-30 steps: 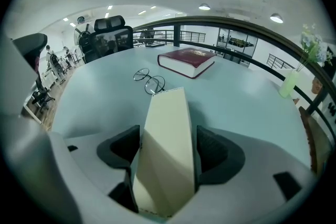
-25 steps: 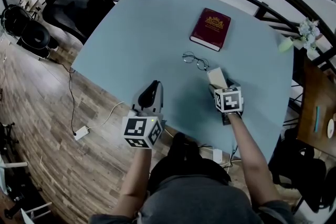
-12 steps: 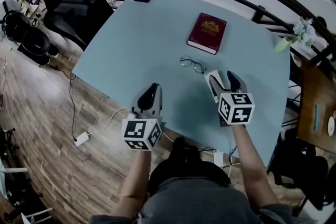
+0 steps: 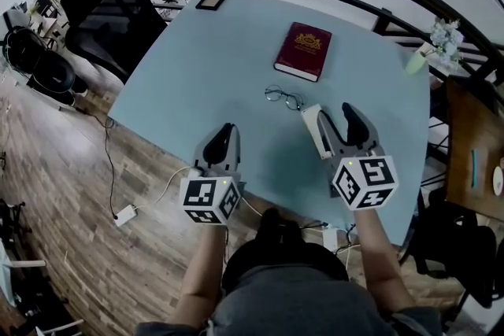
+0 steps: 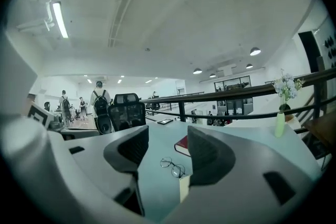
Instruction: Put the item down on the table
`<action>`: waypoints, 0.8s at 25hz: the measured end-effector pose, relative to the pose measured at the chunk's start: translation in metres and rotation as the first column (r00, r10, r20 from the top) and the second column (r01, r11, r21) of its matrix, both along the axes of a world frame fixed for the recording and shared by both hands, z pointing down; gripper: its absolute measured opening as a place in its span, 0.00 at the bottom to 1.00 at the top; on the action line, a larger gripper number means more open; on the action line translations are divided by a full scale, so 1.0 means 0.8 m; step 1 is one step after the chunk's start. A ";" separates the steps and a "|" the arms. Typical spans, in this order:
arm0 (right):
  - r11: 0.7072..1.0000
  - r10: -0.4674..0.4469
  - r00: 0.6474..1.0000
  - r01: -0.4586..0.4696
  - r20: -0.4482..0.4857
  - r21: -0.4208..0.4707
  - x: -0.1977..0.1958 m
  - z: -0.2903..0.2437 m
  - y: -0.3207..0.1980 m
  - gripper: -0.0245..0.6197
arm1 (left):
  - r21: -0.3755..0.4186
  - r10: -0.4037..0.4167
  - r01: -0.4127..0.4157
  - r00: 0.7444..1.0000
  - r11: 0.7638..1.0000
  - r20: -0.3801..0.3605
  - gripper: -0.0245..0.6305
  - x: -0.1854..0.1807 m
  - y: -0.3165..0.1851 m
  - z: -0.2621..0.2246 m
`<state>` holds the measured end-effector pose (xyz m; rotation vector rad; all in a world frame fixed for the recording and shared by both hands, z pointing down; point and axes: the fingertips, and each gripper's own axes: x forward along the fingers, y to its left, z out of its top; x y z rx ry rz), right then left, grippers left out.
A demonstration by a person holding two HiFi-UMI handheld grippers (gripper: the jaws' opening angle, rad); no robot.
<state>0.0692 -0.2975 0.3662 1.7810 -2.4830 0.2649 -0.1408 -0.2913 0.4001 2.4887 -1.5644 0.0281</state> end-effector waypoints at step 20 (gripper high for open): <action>0.983 0.063 0.997 -0.070 0.046 0.168 0.021 -0.067 0.077 0.06 | 0.039 0.029 -0.029 1.000 0.999 0.011 0.09 0.021 0.012 -0.022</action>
